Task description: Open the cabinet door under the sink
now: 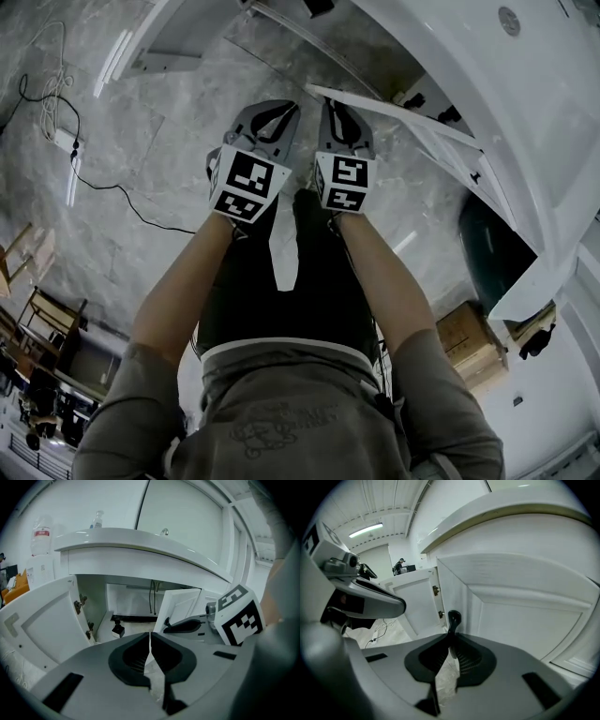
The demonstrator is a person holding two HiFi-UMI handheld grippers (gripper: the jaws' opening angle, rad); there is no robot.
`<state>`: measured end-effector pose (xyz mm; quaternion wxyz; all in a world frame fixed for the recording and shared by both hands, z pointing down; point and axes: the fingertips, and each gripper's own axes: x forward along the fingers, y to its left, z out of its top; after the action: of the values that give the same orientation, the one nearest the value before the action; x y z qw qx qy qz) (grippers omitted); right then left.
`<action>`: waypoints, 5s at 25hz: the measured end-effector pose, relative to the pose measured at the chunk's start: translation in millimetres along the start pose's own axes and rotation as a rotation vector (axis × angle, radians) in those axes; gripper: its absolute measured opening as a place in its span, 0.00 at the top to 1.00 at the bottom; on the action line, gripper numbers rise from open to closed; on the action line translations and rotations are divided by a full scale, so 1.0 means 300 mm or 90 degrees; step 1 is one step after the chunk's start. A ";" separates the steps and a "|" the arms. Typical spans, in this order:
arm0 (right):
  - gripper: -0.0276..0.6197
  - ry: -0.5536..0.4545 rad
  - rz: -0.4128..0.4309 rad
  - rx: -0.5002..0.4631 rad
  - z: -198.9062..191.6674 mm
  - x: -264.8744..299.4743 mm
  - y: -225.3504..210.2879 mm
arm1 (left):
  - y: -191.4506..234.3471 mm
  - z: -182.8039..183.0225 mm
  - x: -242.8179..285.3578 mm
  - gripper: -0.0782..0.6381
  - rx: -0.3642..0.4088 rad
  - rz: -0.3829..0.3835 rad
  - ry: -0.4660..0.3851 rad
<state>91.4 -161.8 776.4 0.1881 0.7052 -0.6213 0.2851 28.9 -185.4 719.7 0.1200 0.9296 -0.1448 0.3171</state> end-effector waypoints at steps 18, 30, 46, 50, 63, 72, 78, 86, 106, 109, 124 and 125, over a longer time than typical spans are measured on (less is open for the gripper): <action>0.87 0.037 0.024 -0.014 -0.406 -0.476 -0.029 | -0.514 -0.224 -0.026 0.86 0.044 -0.132 0.061; 0.79 0.066 -0.109 0.111 -0.561 -0.669 -0.252 | -0.799 -0.218 0.052 0.86 0.133 -0.252 0.094; 0.83 0.067 -0.169 0.159 -0.482 -0.854 -0.213 | -0.833 -0.096 -0.027 0.86 0.148 -0.247 0.107; 0.85 0.045 -0.178 0.145 -0.369 -0.941 -0.217 | -0.833 0.001 -0.092 0.86 0.144 -0.236 0.088; 0.89 -0.067 -0.145 0.076 0.175 -0.971 -0.292 | -0.735 0.476 -0.208 0.86 0.157 -0.162 -0.068; 0.90 -0.121 -0.063 0.028 0.642 -0.960 -0.169 | -0.502 0.817 -0.397 0.86 0.147 -0.052 -0.175; 0.90 -0.188 0.005 -0.038 0.960 -1.000 -0.029 | -0.360 0.980 -0.573 0.86 0.139 0.024 -0.229; 0.90 -0.279 0.099 -0.118 1.300 -1.066 0.187 | -0.217 1.200 -0.887 0.86 0.169 0.122 -0.312; 0.90 -0.487 0.220 -0.242 1.721 -1.448 0.479 | -0.124 1.401 -1.434 0.86 0.177 0.283 -0.434; 0.90 -0.503 0.223 -0.245 1.755 -1.492 0.499 | -0.128 1.424 -1.483 0.86 0.206 0.299 -0.440; 0.91 -0.517 0.197 -0.262 1.789 -1.525 0.491 | -0.127 1.462 -1.552 0.86 0.239 0.307 -0.468; 0.91 -0.516 0.197 -0.263 1.786 -1.526 0.491 | -0.131 1.462 -1.553 0.86 0.242 0.306 -0.470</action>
<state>6.9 -164.8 61.5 0.0220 0.6064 -0.7860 -0.1179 -66.7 -197.0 86.0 -0.1885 0.9257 -0.3280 0.0054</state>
